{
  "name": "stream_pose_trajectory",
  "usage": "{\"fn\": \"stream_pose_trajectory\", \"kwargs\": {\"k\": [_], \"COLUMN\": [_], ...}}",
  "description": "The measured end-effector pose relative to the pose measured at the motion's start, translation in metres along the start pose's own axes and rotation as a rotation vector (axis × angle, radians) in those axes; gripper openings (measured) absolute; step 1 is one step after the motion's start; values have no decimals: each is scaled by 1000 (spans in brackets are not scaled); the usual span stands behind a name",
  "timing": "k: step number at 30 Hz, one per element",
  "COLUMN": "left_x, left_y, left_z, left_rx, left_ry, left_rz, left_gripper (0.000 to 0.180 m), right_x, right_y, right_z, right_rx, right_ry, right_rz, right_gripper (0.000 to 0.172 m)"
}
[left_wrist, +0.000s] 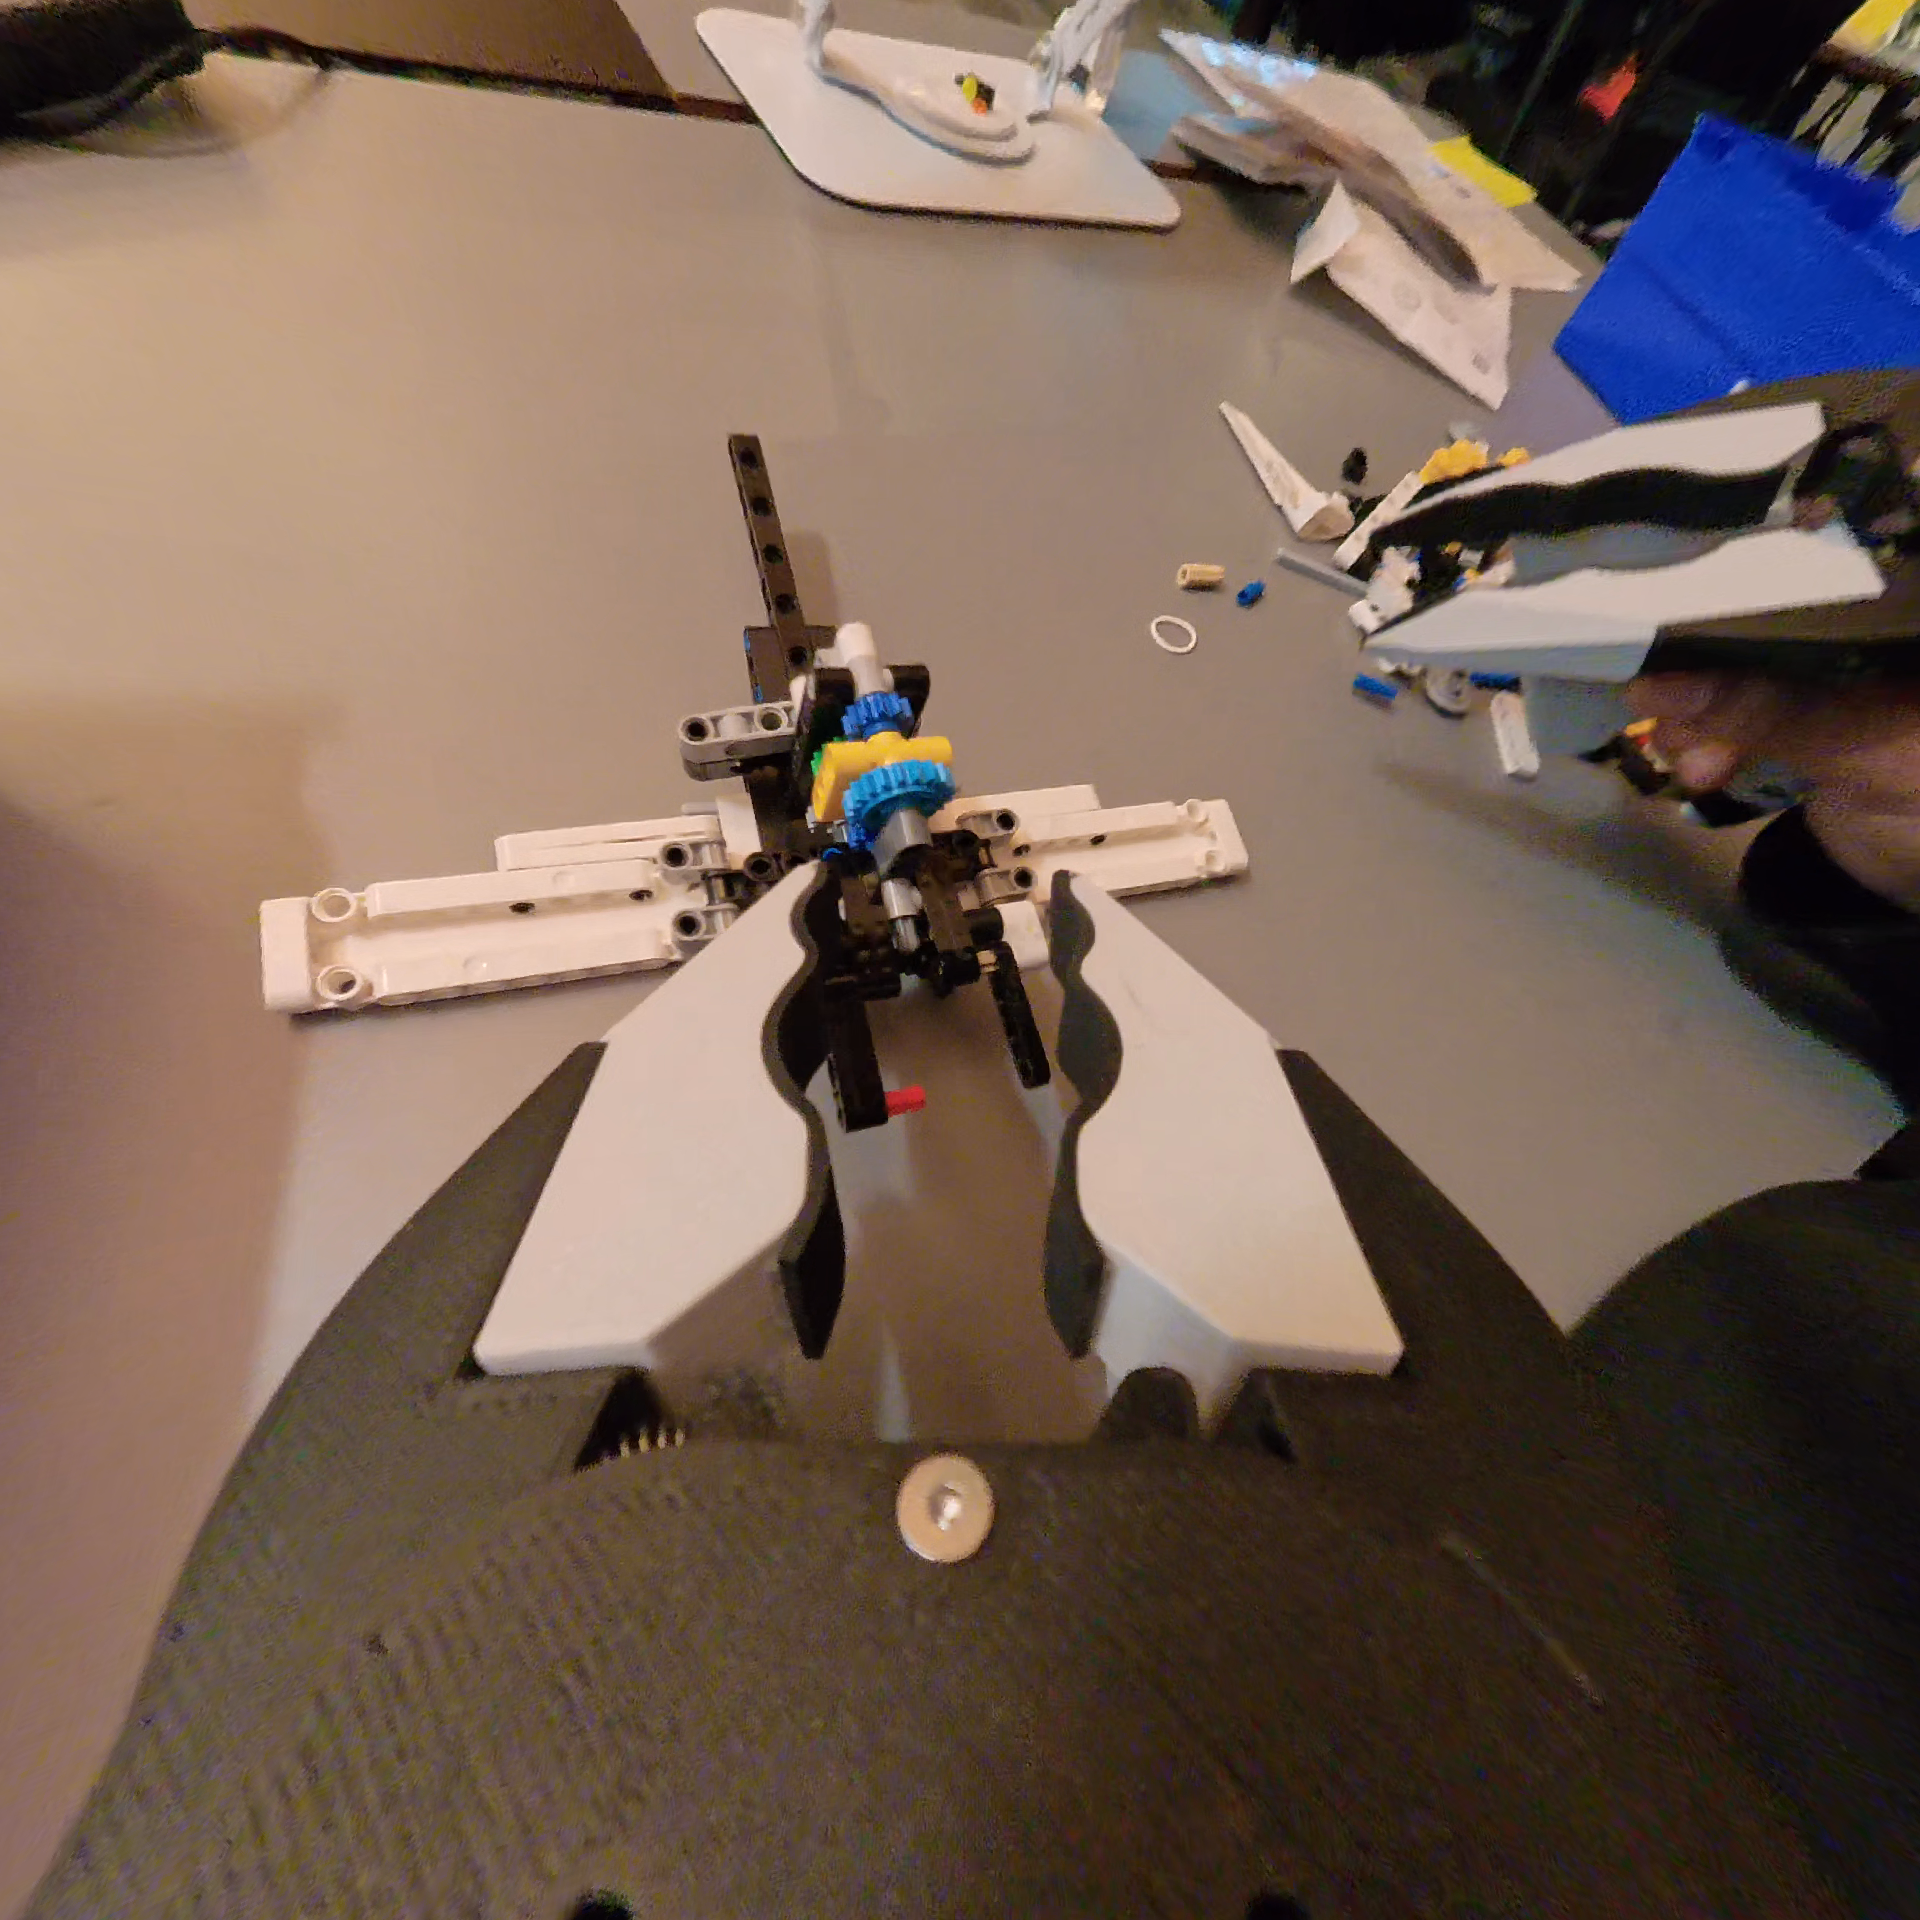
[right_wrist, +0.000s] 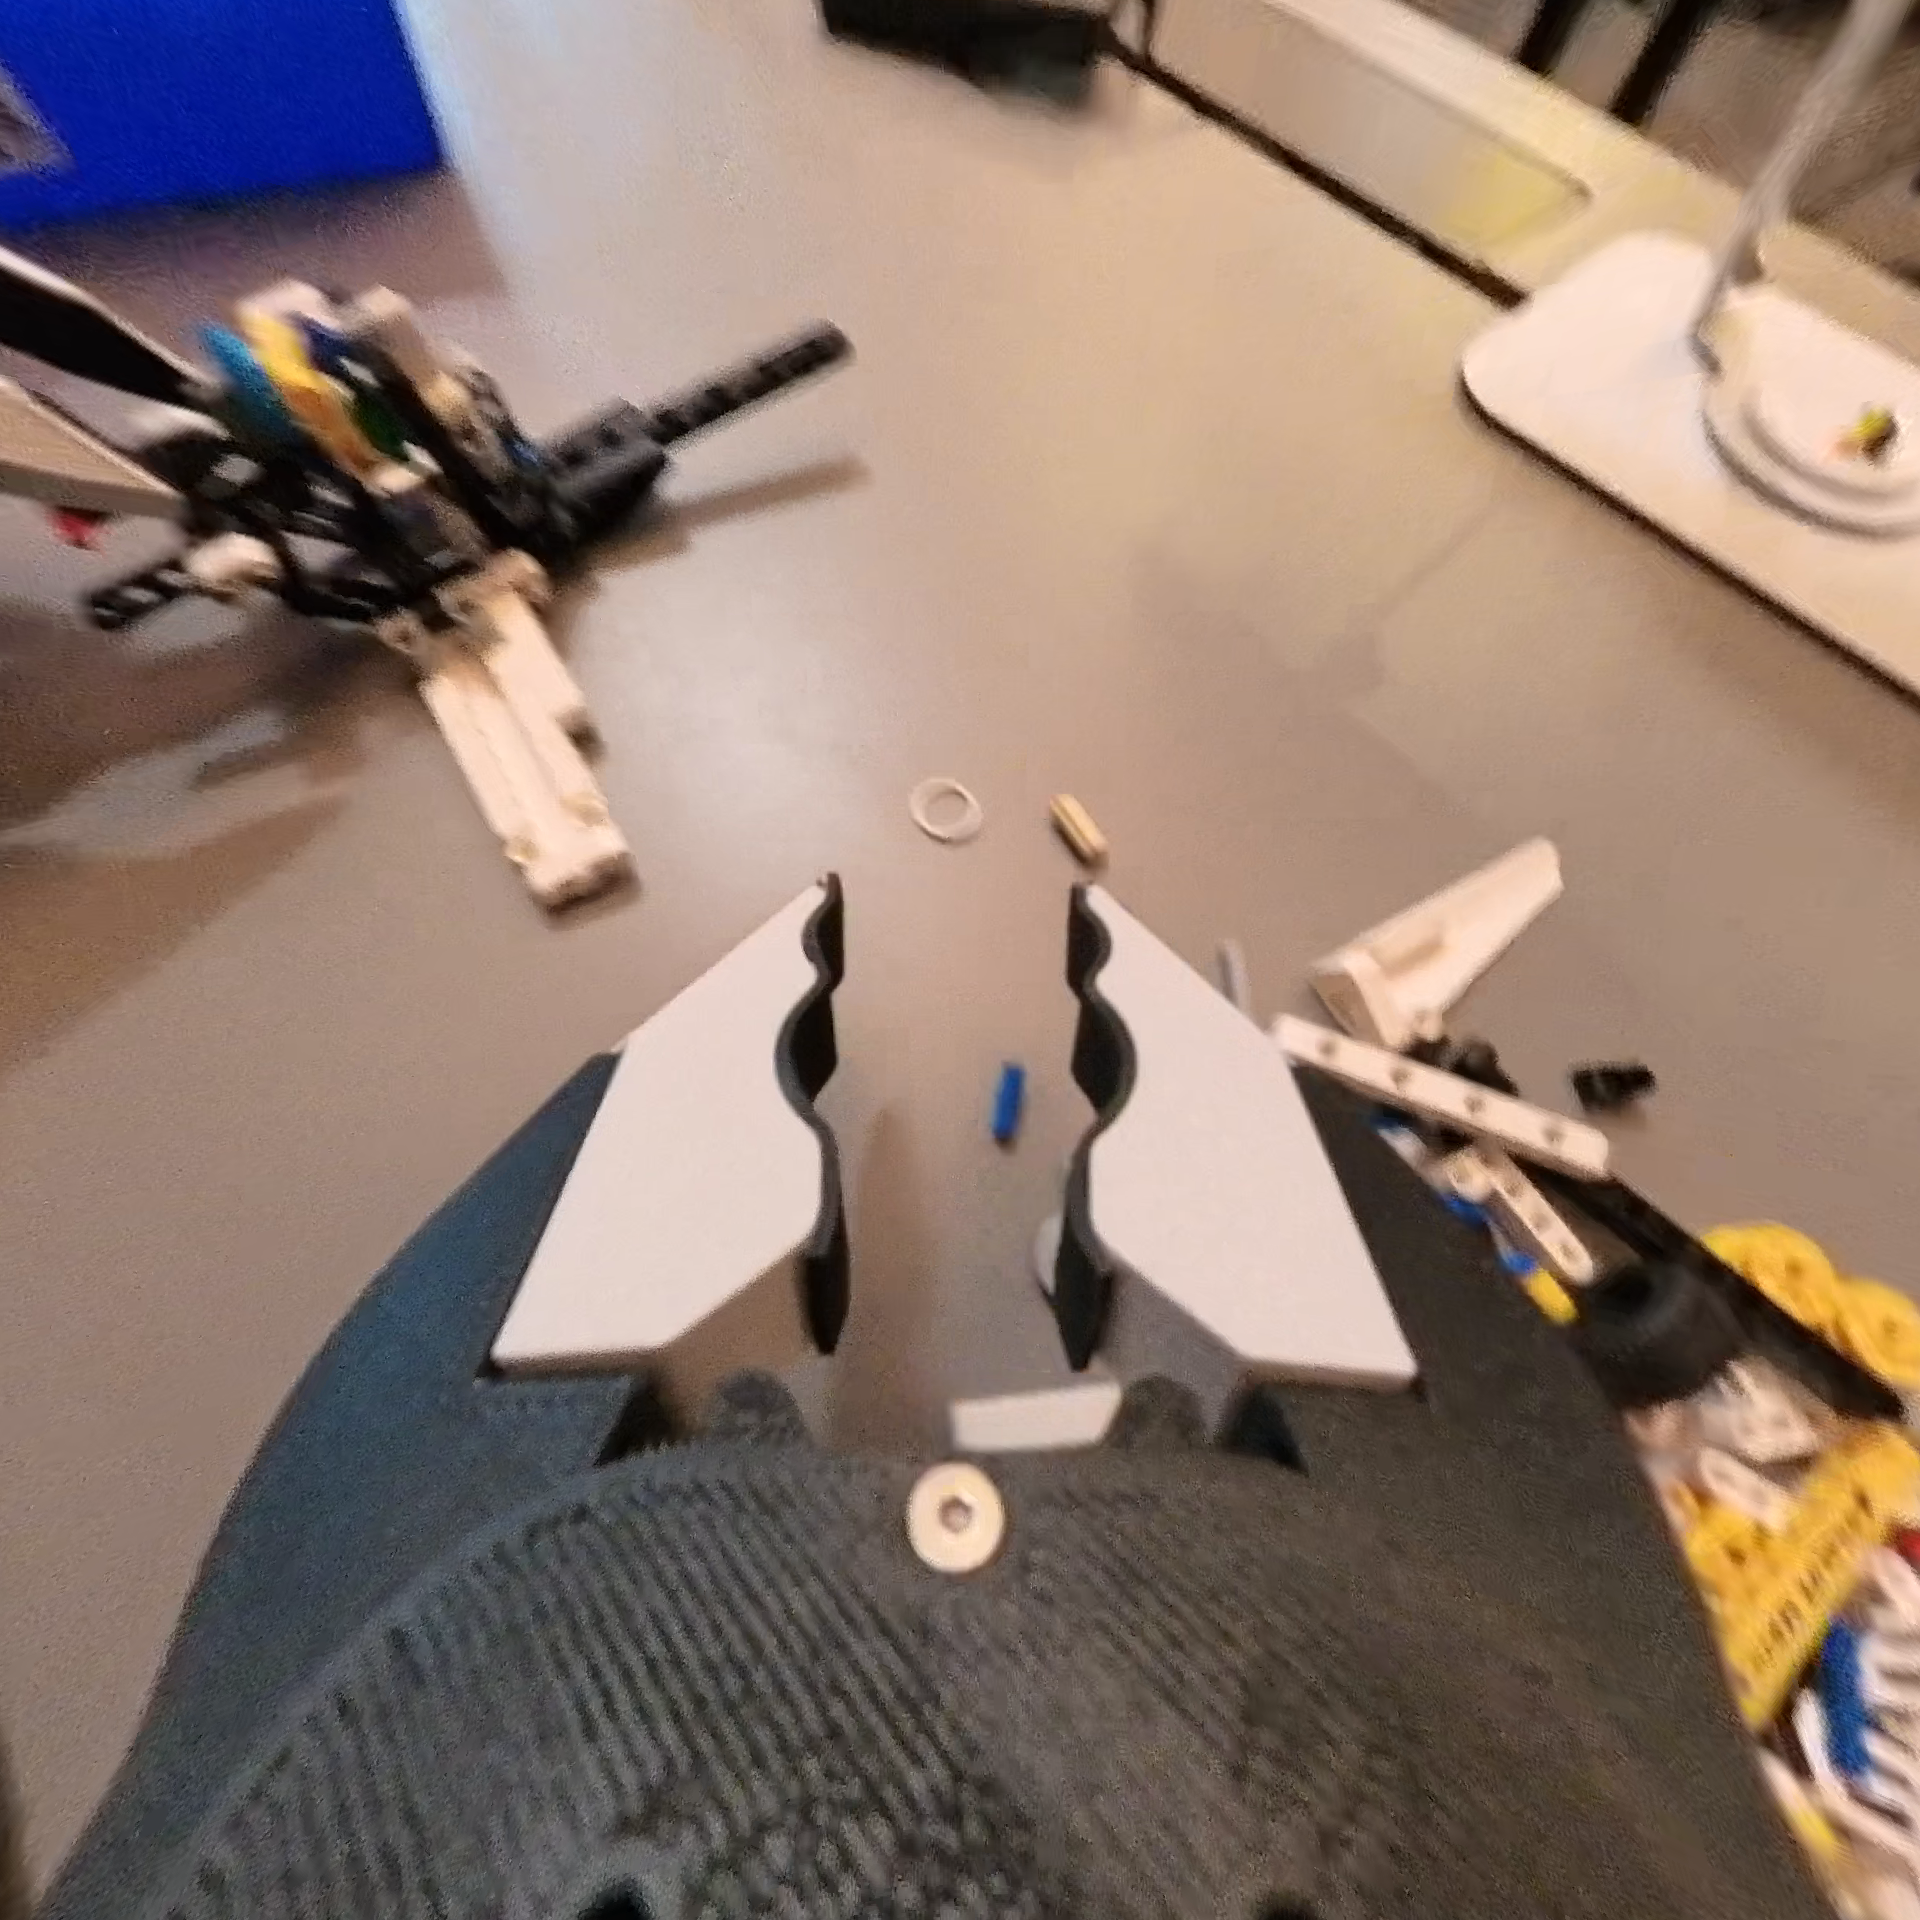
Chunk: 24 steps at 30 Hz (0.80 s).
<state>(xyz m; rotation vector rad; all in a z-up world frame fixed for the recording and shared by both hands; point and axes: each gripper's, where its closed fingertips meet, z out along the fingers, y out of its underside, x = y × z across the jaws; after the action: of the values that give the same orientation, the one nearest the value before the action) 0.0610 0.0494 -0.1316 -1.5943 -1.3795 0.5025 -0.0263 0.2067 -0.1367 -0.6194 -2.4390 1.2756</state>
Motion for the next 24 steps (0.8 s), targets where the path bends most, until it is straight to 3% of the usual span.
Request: {"fn": "stream_pose_trajectory", "kwargs": {"k": [4,7,10,16,20,24], "left_x": [-8,-27,-34,-22,-17,1], "left_y": [-9,-4,1,5,10,13], "left_z": [-15,-22,-22,-12,-2,3], "left_rx": [49,43,31,46,25,-9], "left_ry": [12,-34,6,235,263,366], "left_rz": [-39,-59,-139,-383,-388,-442], "left_gripper": [41,41,41,39,34,11], "right_x": [-57,-101,-128,-147,-150,-153], "right_y": [-25,-34,-41,-48,-45,-38], "right_z": [14,25,32,42,49,55], "right_rx": [82,104,118,120,99,50], "right_ry": [-162,-300,-381,-434,-449,-491], "right_rz": [-78,-110,-140,-156,-132,-69], "right_gripper": [41,41,41,41,40,39]}}
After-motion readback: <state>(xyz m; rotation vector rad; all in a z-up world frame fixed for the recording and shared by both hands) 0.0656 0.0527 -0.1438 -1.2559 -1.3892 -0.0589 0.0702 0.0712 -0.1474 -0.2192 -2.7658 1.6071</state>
